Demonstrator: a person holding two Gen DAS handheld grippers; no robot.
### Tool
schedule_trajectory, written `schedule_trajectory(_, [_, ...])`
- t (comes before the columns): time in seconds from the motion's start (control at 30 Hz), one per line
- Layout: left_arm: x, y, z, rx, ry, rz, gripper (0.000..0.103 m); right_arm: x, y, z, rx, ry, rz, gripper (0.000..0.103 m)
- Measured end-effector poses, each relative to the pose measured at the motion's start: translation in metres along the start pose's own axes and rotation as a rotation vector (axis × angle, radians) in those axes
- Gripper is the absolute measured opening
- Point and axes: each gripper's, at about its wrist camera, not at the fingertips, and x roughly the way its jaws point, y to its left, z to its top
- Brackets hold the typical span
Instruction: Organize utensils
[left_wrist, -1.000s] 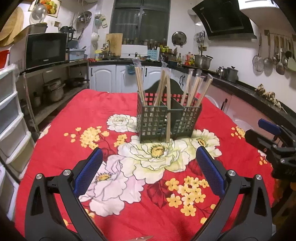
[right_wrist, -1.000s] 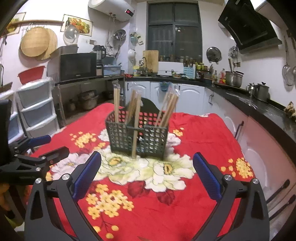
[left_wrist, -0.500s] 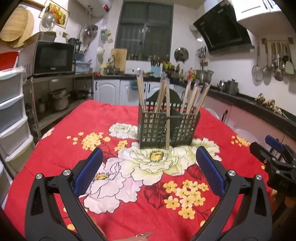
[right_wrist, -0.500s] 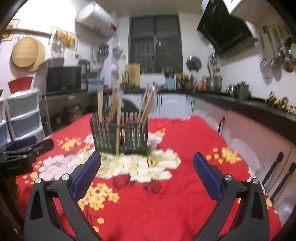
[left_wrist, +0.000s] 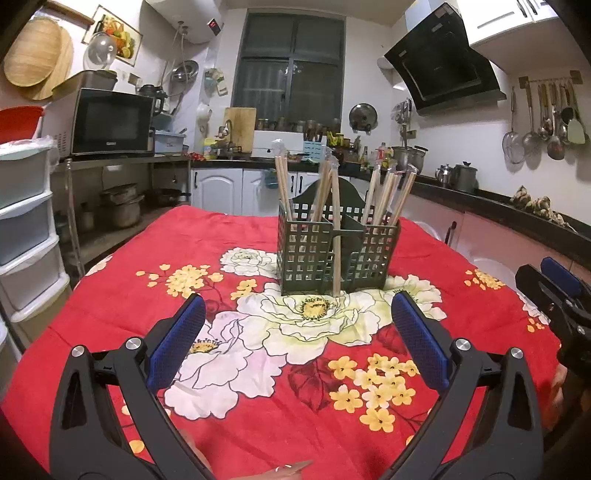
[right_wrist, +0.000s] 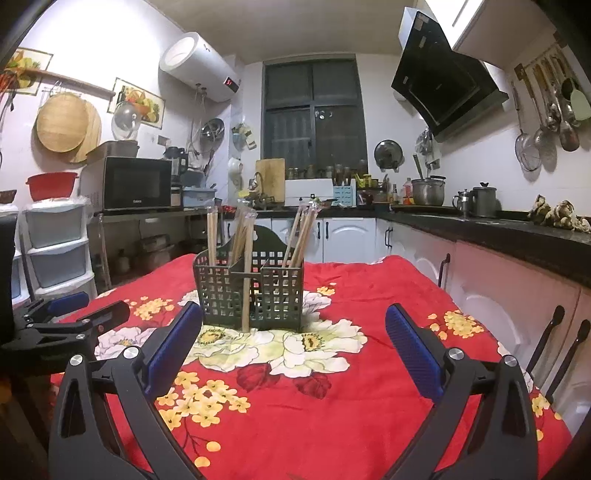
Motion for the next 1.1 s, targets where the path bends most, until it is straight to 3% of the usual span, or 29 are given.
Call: schedule_trajectory(1.1, [-0.0014,0.0001,-0.0014,-0.01,-0.004,-0.005,0.093,0.0028,0.0022,-0.0038,-0.003,0.011,0.003,0.097])
